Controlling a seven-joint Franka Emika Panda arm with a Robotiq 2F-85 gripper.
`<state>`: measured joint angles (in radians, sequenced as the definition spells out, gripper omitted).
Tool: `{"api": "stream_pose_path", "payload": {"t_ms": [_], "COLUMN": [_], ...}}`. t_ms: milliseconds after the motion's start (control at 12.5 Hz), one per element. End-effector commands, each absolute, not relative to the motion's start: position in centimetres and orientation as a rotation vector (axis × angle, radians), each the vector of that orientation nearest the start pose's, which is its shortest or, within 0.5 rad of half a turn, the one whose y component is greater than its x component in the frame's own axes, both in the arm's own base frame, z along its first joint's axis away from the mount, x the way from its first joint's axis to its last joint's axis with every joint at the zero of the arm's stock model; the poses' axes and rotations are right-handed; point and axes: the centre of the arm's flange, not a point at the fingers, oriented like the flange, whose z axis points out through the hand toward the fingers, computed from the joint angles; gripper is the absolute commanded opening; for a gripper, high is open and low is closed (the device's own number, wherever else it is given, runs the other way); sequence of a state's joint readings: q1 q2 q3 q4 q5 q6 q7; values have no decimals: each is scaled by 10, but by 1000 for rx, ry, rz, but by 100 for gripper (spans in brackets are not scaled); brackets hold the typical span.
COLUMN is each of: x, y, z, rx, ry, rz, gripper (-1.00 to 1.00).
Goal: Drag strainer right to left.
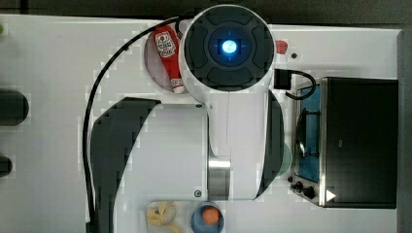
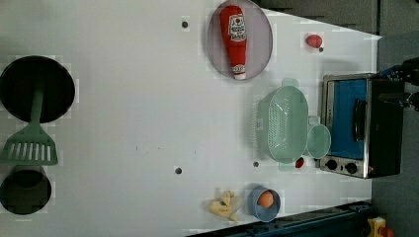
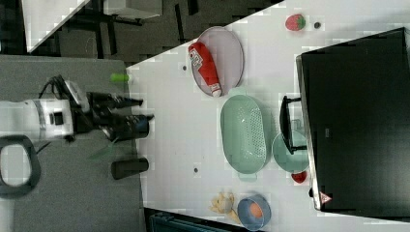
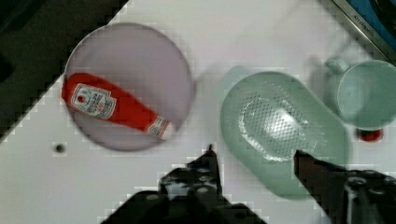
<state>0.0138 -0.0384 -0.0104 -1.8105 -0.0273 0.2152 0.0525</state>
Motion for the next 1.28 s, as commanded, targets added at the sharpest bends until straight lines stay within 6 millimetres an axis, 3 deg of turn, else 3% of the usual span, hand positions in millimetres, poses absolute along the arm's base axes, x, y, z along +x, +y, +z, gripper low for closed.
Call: {"api": "stream_pose_path", "payload": {"t_ms": [80,240,400,560,800,1280], "x": [343,345,353,371,410,468], "y": [-47,-45,-42,-38,-33,-28], "z": [616,615,601,572,513,366], "rx": [-2841,-2845,-2858,-2874,-2837,-2631], "ry": [1326,1322,1321,1318,1389,1829], "rz": [-24,-24,0,20,-27,67], "gripper": [59,99,100,100,100,100]}}
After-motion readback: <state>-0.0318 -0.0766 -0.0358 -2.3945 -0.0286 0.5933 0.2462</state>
